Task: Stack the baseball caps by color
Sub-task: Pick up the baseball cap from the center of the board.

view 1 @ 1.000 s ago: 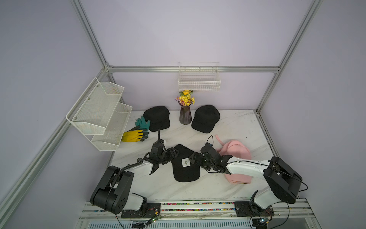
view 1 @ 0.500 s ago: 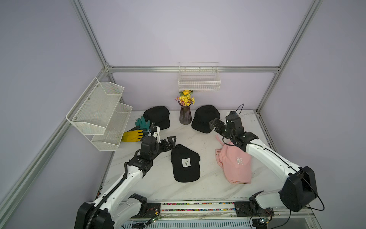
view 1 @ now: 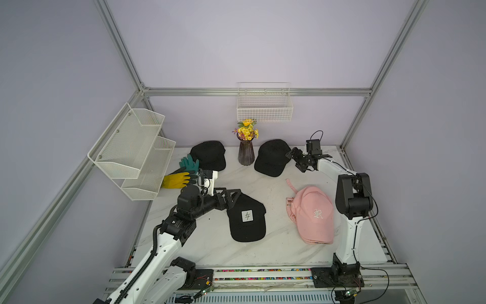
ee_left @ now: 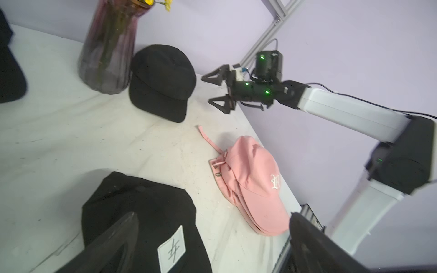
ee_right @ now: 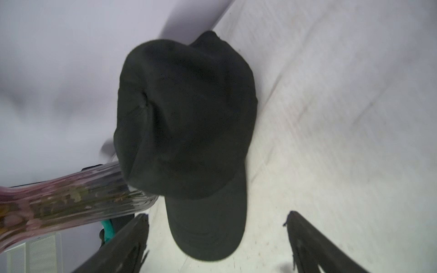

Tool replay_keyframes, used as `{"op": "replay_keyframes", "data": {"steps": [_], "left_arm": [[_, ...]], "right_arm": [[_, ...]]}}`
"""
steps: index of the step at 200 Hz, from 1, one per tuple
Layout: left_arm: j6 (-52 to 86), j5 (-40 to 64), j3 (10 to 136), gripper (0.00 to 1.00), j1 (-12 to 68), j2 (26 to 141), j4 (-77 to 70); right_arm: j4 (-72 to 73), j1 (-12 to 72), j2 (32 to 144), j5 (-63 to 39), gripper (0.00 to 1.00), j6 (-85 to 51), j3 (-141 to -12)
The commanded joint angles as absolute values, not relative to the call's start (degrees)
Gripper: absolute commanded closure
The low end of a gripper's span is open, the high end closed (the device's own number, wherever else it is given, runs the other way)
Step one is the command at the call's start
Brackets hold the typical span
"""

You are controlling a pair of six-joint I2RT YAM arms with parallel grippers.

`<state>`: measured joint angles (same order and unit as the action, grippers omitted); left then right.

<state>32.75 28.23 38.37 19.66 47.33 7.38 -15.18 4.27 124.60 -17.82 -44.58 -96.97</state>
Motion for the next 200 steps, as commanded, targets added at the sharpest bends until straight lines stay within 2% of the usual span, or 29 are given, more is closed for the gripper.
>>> {"op": "replay_keyframes", "data": {"steps": [1,39,75,85,115,153,175,200], "left_arm": [[29.87,34.78,40.09,0.0,20.04,46.13,7.57],[27.04,30.36,39.64,0.0,20.12,46.92,10.52],[26.36,29.04,39.38,0.0,20.12,49.92,10.43],[26.37,28.92,39.33,0.0,20.14,50.65,10.1],[26.72,28.43,39.37,0.0,20.09,52.44,9.04],[27.67,28.24,39.21,0.0,20.06,53.18,8.37],[28.2,27.13,38.95,0.0,20.09,52.63,8.78],[29.06,26.81,38.25,0.0,20.12,51.18,8.75]], "right_arm": [[-16.09,3.36,129.18,-18.46,0.09,-41.98,-104.92],[-19.33,3.08,139.3,-19.39,0.11,-35.6,-118.62],[-20.53,3.08,147.69,-24.69,0.23,-34.89,-130.17],[-20.69,3.02,149.42,-25.32,0.29,-35.15,-132.5],[-21.05,3.08,152.13,-26.59,0.55,-35.95,-136.04],[-20.49,3.07,149.24,-26.81,0.78,-33.94,-133.26],[-20.01,3.03,145.64,-28.21,1.0,-31.39,-130.26],[-17.78,3.05,139.59,-30.45,1.0,-29.68,-123.92]]}}
